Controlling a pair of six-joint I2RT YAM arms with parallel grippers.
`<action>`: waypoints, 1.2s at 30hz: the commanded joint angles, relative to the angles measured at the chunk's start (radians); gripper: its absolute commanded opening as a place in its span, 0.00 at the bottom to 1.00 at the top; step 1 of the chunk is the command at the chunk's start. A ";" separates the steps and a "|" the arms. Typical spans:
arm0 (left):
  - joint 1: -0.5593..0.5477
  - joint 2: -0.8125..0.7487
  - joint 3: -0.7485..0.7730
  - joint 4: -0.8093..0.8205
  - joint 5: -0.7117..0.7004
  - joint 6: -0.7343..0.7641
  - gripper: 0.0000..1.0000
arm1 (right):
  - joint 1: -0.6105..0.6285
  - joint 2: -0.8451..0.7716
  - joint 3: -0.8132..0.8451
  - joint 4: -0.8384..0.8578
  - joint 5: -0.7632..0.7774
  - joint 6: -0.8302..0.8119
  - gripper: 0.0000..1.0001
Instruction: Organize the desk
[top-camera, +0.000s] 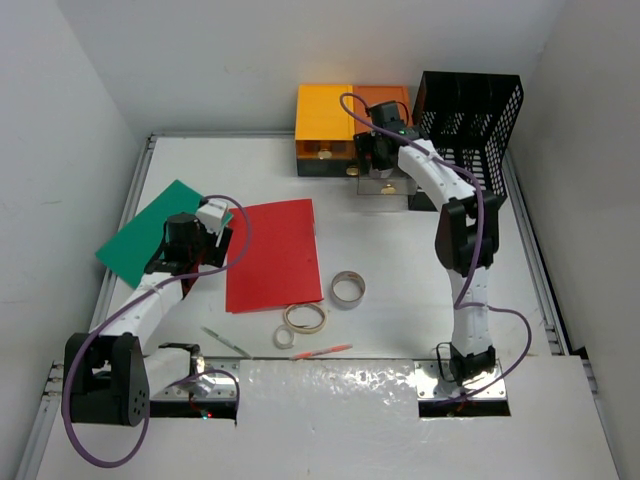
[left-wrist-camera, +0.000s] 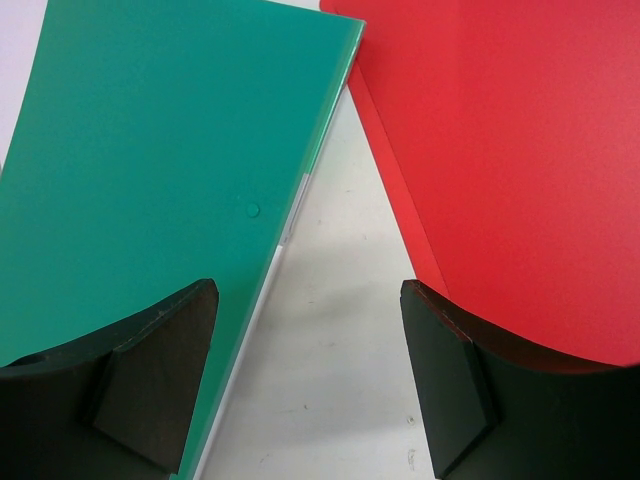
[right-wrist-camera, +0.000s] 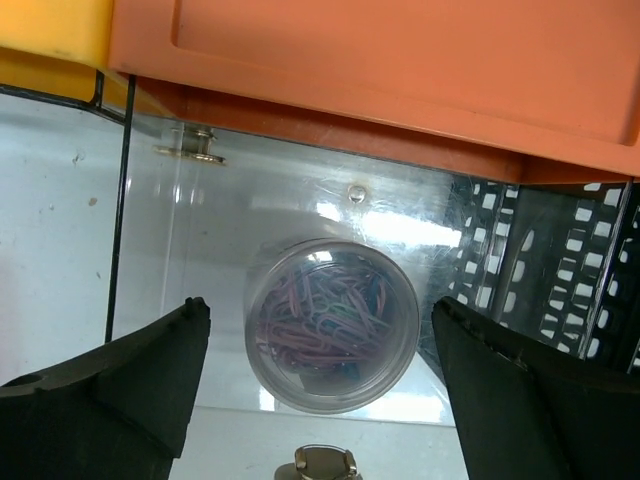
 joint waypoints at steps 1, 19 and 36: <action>0.011 0.002 0.017 0.024 -0.005 0.009 0.72 | -0.004 -0.068 0.051 -0.001 -0.002 -0.021 0.89; 0.011 0.004 0.019 0.021 0.010 0.011 0.72 | 0.000 -0.698 -0.795 0.342 -0.138 0.034 0.02; 0.009 0.005 0.016 0.021 -0.005 0.014 0.72 | -0.003 -0.335 -0.580 0.509 -0.045 0.033 0.00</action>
